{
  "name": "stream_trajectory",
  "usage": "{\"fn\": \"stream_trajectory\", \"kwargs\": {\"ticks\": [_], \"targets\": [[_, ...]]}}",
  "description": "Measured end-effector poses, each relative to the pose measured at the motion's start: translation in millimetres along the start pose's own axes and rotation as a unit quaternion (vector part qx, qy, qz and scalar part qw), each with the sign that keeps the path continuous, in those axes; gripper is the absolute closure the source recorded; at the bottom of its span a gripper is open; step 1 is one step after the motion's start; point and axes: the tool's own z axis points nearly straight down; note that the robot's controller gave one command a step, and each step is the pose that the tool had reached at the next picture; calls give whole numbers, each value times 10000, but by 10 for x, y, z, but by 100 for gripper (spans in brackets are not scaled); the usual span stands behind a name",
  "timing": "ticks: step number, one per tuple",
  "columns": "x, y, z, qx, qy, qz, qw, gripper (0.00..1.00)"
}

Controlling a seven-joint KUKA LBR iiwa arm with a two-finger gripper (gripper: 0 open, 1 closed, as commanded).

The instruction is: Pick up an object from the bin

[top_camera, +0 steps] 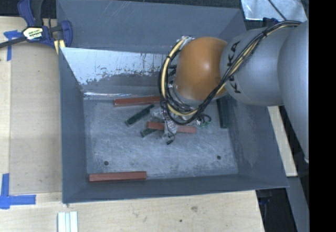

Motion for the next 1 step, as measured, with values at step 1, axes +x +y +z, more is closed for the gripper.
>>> {"fn": "stream_trajectory", "kwargs": {"ticks": [1], "targets": [[-157, 376, -1876, 6, -25, 52, 10000, 100]]}}
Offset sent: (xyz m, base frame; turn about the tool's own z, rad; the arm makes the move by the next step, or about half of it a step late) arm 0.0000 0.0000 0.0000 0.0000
